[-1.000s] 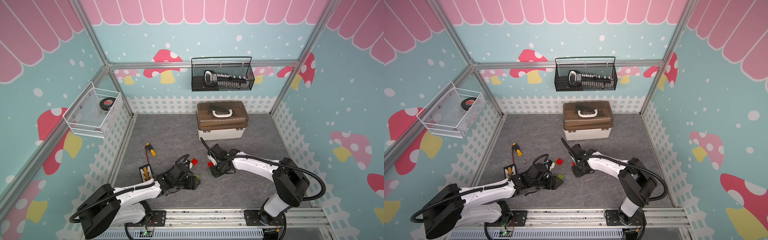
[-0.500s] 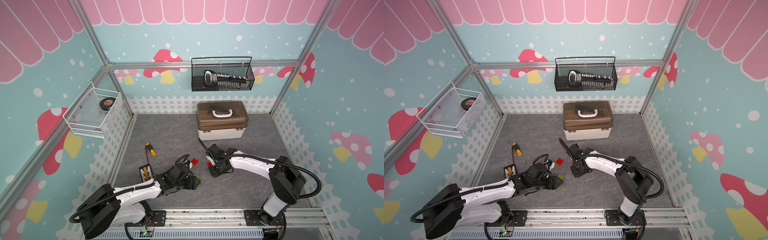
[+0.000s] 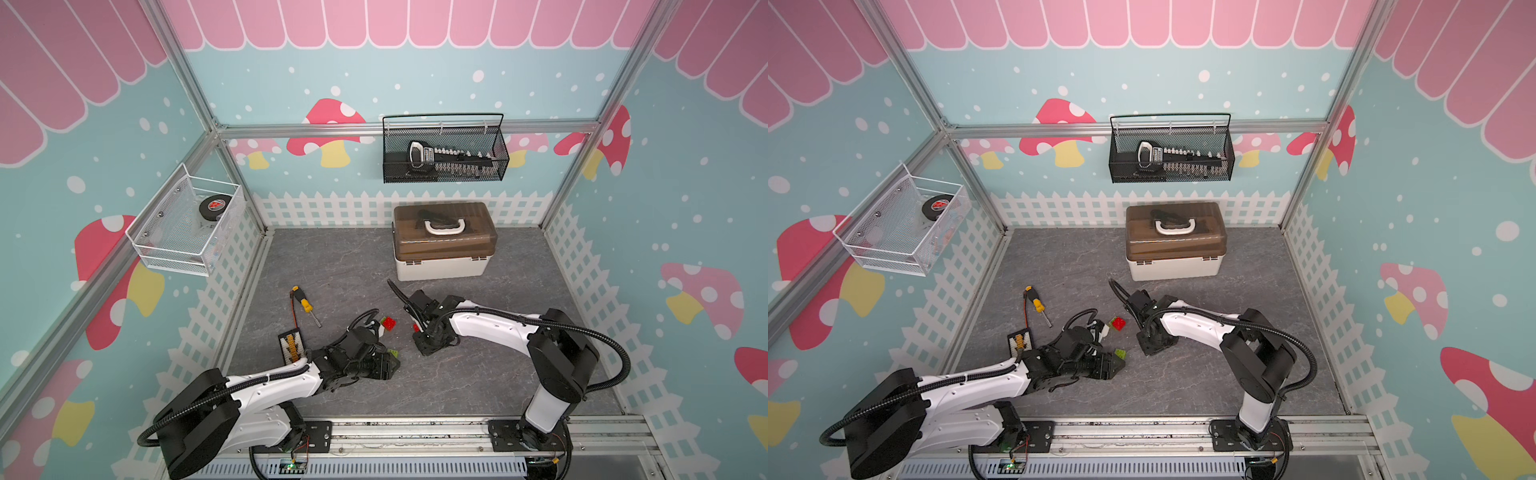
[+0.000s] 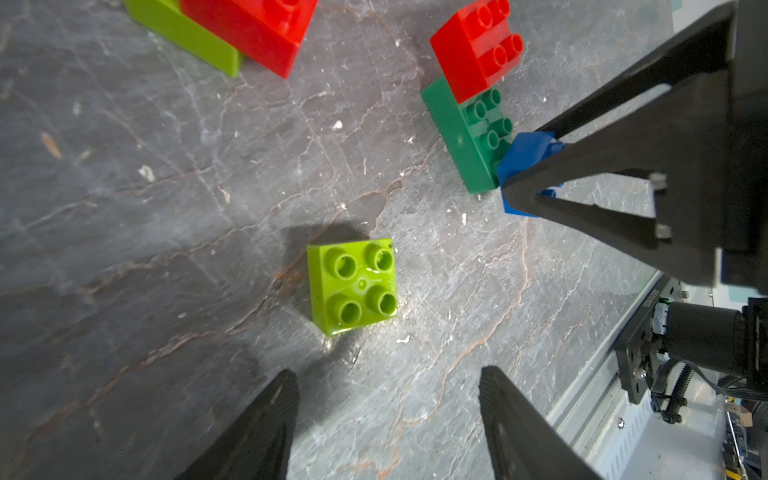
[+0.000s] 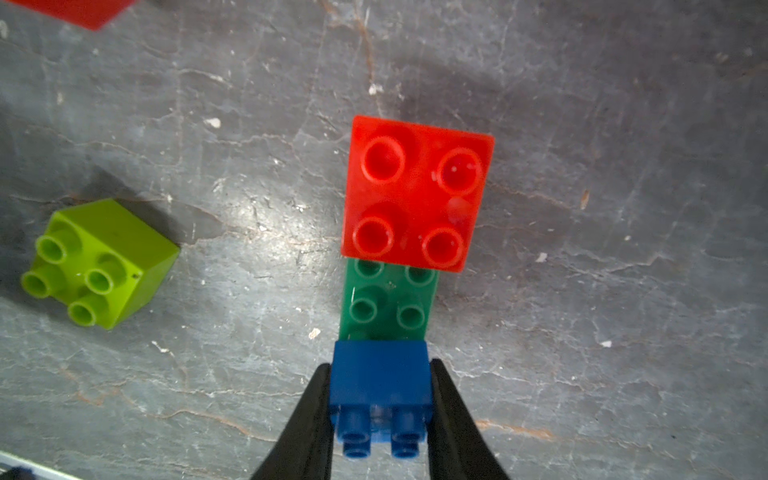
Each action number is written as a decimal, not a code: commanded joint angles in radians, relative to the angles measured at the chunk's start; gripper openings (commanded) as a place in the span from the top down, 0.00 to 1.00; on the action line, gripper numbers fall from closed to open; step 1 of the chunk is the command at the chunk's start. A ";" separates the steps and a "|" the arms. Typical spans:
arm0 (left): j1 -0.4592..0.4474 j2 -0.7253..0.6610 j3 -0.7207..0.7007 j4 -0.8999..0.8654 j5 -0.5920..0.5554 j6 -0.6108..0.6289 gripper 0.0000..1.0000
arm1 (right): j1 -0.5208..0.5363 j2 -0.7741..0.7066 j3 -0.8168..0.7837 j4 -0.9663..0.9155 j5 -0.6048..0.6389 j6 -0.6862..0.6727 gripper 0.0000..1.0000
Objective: Assemble the letter y with lego
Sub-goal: Assemble the lego brick with the lego brick, then place the lego brick at the center of the board.
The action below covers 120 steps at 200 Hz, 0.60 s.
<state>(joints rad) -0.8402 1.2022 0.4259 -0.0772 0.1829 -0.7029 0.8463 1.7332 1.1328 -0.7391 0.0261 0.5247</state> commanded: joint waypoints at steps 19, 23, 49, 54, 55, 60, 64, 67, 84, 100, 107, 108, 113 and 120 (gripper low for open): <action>-0.005 -0.023 -0.003 0.004 -0.023 0.013 0.30 | 0.003 -0.068 -0.023 -0.078 0.023 -0.001 0.82; -0.005 -0.025 -0.003 0.004 -0.025 0.013 0.30 | 0.001 -0.076 -0.023 -0.084 0.030 -0.003 0.82; -0.005 -0.033 0.018 -0.011 -0.041 0.019 0.29 | -0.019 -0.121 -0.065 -0.090 0.045 -0.009 0.82; -0.005 -0.033 0.023 -0.015 -0.045 0.020 0.29 | -0.019 -0.130 -0.077 -0.083 0.043 -0.012 0.81; -0.005 -0.033 0.025 -0.015 -0.045 0.020 0.29 | -0.019 -0.133 -0.079 -0.080 0.043 -0.014 0.81; -0.006 -0.031 0.033 -0.017 -0.047 0.023 0.29 | -0.021 -0.143 -0.092 -0.072 0.043 -0.013 0.81; -0.005 -0.028 0.040 -0.019 -0.050 0.025 0.29 | -0.023 -0.147 -0.101 -0.069 0.046 -0.012 0.81; -0.005 -0.027 0.045 -0.019 -0.051 0.025 0.29 | -0.026 -0.149 -0.107 -0.067 0.047 -0.013 0.80; -0.005 -0.003 0.078 -0.019 -0.059 0.027 0.29 | -0.046 -0.139 -0.141 -0.062 0.045 -0.017 0.80; -0.005 0.032 0.119 -0.019 -0.060 0.028 0.29 | -0.063 -0.130 -0.174 -0.043 0.041 -0.020 0.80; -0.005 0.049 0.134 -0.014 -0.063 0.024 0.28 | -0.069 -0.127 -0.187 -0.034 0.040 -0.022 0.79; -0.005 0.052 0.137 -0.013 -0.063 0.024 0.28 | -0.070 -0.126 -0.188 -0.033 0.040 -0.022 0.79; -0.005 0.067 0.150 -0.008 -0.062 0.023 0.28 | -0.074 -0.125 -0.196 -0.026 0.039 -0.023 0.78; -0.004 0.086 0.167 0.000 -0.063 0.024 0.28 | -0.080 -0.122 -0.207 -0.014 0.034 -0.025 0.77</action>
<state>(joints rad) -0.8402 1.2358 0.5278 -0.0925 0.1452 -0.6903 0.7830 1.5970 0.9596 -0.7765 0.0559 0.5095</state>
